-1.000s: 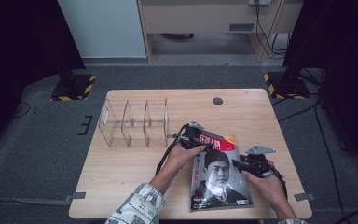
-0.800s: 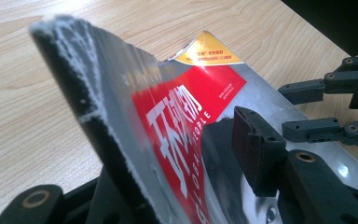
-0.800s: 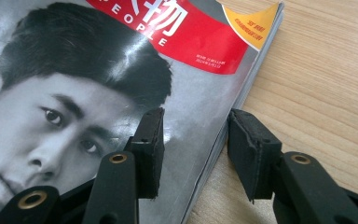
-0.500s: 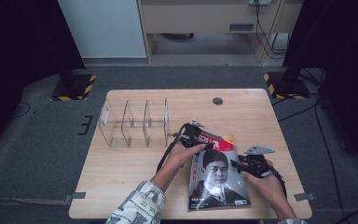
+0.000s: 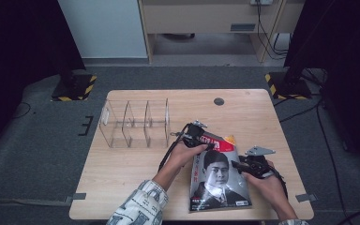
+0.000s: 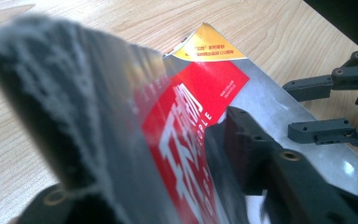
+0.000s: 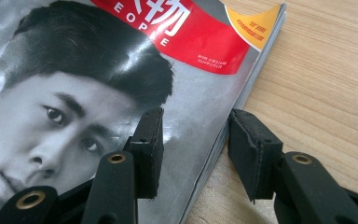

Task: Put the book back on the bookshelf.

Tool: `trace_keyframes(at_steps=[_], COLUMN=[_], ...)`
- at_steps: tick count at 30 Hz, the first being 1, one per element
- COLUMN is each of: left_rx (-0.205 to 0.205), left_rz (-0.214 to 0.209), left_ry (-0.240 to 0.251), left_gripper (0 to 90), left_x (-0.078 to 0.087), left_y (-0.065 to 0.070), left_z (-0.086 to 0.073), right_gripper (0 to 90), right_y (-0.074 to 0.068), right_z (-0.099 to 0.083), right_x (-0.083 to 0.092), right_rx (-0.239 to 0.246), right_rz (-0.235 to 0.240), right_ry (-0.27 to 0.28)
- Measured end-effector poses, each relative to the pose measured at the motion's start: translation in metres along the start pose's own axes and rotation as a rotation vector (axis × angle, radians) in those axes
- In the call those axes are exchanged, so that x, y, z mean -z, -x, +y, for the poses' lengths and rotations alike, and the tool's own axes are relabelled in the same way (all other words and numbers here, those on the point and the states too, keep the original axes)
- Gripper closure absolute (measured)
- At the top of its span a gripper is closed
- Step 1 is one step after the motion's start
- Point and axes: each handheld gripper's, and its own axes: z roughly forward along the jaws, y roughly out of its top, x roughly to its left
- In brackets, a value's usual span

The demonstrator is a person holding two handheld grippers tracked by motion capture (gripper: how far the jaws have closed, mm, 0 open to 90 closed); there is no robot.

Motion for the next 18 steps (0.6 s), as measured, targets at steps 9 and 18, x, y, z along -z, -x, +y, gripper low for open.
trace_keyframes(at_steps=[9, 18], left_rx=[0.001, 0.019], left_rz=[-0.014, -0.013], left_ry=[-0.017, -0.003], left_gripper=[71.2, 80.3], left_x=[0.0002, 0.0038], left_y=[-0.0002, -0.0005], left_z=[0.0001, 0.0002], right_gripper=[55.9, 55.2], right_y=[-0.0007, -0.0001], right_z=[-0.0001, -0.0006], right_x=[-0.0005, -0.0008], right_rx=[0.006, 0.002], right_rz=[-0.001, -0.001], right_ry=[0.003, 0.006])
